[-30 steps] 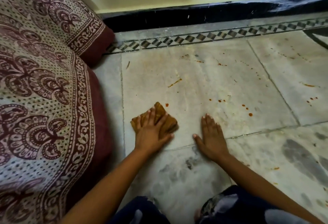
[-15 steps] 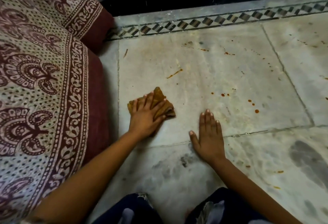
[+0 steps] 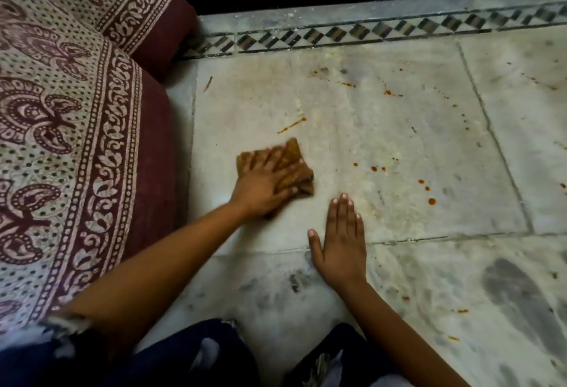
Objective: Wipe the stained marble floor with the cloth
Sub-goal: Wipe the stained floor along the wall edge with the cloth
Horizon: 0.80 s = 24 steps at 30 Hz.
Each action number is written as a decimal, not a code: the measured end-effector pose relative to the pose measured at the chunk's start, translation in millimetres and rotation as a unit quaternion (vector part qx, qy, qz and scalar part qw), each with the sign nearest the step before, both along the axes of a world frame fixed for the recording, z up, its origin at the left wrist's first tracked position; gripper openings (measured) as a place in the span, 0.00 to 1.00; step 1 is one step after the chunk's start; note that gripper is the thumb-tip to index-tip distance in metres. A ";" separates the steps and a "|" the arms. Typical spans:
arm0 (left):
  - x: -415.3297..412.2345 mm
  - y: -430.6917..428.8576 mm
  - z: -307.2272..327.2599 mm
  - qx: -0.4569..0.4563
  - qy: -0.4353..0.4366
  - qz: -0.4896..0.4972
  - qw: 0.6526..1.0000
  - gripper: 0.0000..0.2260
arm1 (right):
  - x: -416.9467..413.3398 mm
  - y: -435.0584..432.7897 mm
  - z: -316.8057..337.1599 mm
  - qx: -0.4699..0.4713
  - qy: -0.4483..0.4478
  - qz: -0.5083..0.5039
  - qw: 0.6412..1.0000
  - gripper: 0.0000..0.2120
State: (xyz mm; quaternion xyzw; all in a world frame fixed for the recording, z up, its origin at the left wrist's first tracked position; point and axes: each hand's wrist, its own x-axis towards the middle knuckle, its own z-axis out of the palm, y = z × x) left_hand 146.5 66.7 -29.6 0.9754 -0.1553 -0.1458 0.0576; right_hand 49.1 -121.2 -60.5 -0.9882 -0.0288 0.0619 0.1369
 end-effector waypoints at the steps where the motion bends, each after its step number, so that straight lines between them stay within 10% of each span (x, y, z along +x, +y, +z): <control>1: -19.6 0.7 -2.1 -0.004 -0.006 -0.040 0.999 0.29 | 0.5 0.3 0.1 0.001 0.004 0.001 1.000 0.34; 10: 9.9 36.3 3.2 0.024 0.012 0.149 0.989 0.29 | -0.7 0.4 -0.5 0.007 0.000 -0.008 1.000 0.34; 19: -35.4 -12.1 -7.6 -0.012 -0.060 -0.123 0.991 0.30 | 1.7 -21.2 3.6 -0.005 -0.017 -0.103 0.995 0.34; 24: -15.5 39.2 -9.9 0.005 -0.055 -0.049 0.997 0.29 | 4.0 -25.4 1.1 -0.009 0.001 -0.100 0.995 0.35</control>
